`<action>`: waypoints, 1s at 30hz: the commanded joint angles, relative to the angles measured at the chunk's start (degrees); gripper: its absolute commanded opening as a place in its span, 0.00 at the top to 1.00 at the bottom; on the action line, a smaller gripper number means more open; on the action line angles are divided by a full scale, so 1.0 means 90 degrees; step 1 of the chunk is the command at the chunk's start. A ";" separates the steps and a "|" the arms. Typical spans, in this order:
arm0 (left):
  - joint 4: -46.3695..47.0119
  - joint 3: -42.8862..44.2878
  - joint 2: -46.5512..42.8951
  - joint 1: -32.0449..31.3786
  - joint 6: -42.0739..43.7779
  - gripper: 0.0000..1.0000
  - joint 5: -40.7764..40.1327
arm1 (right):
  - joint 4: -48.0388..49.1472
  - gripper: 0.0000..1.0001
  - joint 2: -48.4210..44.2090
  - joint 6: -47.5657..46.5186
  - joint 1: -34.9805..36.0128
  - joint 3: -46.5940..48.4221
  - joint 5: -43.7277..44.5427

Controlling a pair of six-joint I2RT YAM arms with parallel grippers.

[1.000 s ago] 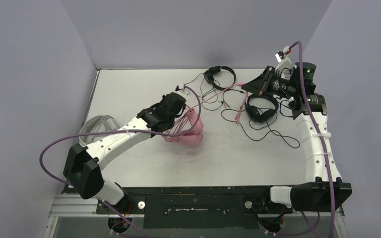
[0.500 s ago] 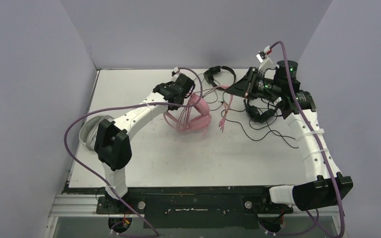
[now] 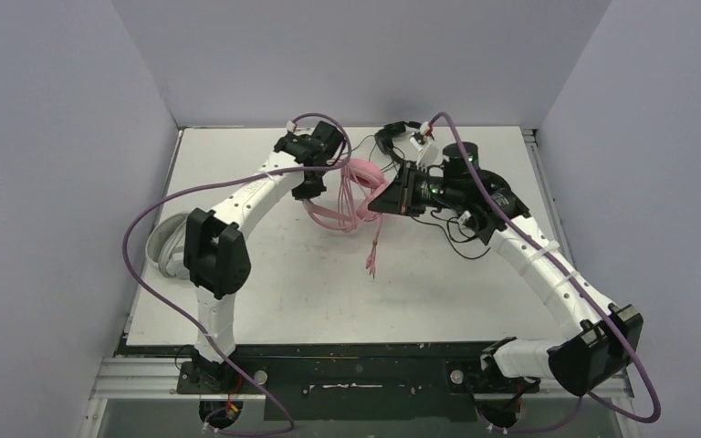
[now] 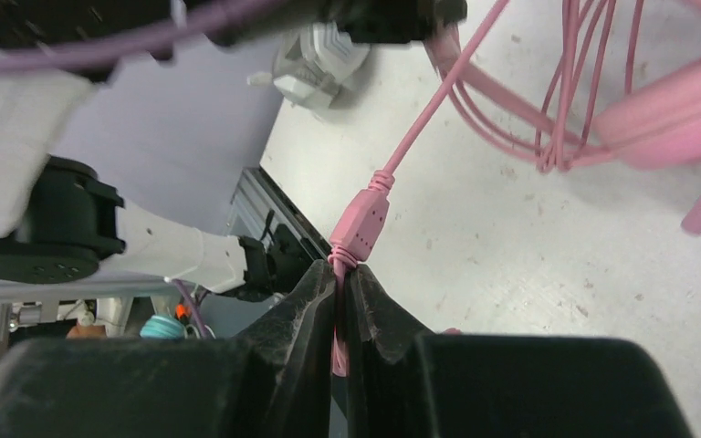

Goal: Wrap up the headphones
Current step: Wrap the headphones cable around the headphones.

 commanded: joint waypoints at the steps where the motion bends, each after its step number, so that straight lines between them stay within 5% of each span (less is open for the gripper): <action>1: 0.0649 0.0199 -0.0574 0.0747 -0.0972 1.00 0.0914 | 0.0615 1.00 -0.0507 0.0317 0.0626 -0.0696 0.0407; 14: 0.0983 0.0155 -0.1727 0.1254 -0.0862 1.00 0.2510 | 0.2539 0.96 -0.0677 0.0799 0.0966 -0.2922 0.1192; 20: 0.1065 -0.0021 -0.2247 0.1264 -0.0814 1.00 0.2726 | 0.2854 0.55 -0.0817 0.0723 0.1031 -0.3248 0.1612; 24: 0.0792 0.0156 -0.2317 0.1278 -0.0630 1.00 0.2718 | 0.3025 0.40 -0.1374 0.0569 0.1036 -0.3657 0.2198; 30: 0.0324 0.0615 -0.2341 0.1283 -0.0399 1.00 0.2728 | 0.3211 0.32 -0.1537 0.0906 0.1008 -0.4140 0.2306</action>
